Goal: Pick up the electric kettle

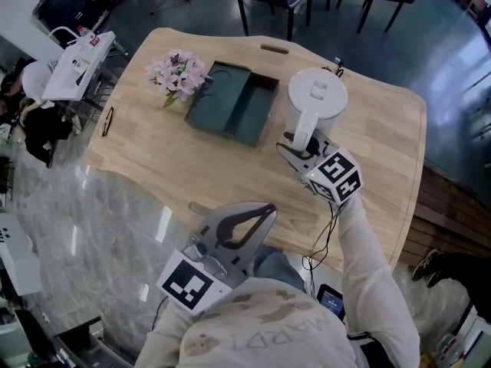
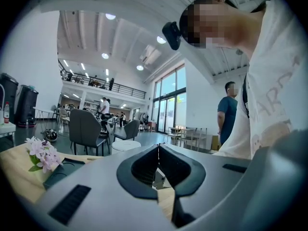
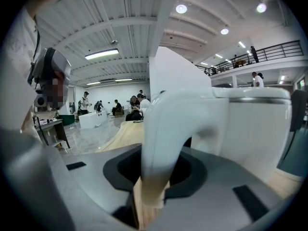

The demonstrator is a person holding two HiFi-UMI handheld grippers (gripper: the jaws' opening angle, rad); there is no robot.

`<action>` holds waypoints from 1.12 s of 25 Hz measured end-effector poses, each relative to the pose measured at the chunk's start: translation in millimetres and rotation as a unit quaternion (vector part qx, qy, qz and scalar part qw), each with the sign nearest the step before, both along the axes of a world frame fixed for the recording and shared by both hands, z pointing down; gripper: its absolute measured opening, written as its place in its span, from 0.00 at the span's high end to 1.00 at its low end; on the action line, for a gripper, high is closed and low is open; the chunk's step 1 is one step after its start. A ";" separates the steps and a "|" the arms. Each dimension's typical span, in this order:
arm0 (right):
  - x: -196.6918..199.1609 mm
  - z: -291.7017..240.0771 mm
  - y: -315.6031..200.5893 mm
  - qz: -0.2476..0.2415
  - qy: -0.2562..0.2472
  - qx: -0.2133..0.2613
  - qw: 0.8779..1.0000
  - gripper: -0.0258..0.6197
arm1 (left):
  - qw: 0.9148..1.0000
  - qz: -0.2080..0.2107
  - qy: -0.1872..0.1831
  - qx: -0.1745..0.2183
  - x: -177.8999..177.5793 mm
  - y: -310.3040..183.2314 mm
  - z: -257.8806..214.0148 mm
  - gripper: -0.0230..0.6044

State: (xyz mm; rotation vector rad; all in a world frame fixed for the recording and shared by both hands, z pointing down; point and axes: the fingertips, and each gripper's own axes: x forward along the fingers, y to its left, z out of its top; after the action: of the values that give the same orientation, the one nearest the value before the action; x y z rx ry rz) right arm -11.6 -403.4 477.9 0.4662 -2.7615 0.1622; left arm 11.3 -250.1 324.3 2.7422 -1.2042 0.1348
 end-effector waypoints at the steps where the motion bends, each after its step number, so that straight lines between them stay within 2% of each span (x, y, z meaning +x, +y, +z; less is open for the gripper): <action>1: 0.6 -2.3 -0.9 0.003 -0.002 -0.002 1.000 0.79 | 1.000 -0.003 0.000 0.000 -2.1 2.1 -0.7 0.94; 8: 2.4 -31.1 2.5 0.021 -0.031 -0.004 0.999 0.79 | 1.000 -0.009 0.006 0.007 -15.7 13.2 -4.7 0.94; 14: -1.6 -55.5 35.0 0.015 -0.028 0.019 0.999 0.79 | 1.000 0.004 0.011 0.020 -17.4 29.5 -13.6 0.94; 22: -1.9 -104.5 108.3 0.019 -0.054 0.029 0.998 0.78 | 0.999 0.027 0.027 0.036 -24.7 66.3 -24.9 0.94; 28: -2.9 -140.5 182.4 0.024 -0.059 0.055 0.996 0.78 | 0.997 0.045 0.034 0.054 -34.0 101.8 -35.4 0.94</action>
State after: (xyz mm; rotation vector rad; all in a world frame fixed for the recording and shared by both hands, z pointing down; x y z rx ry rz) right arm -14.5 -221.0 337.5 0.5699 -2.8859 0.0507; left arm -22.6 -148.3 288.9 2.8696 -1.1008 -0.0134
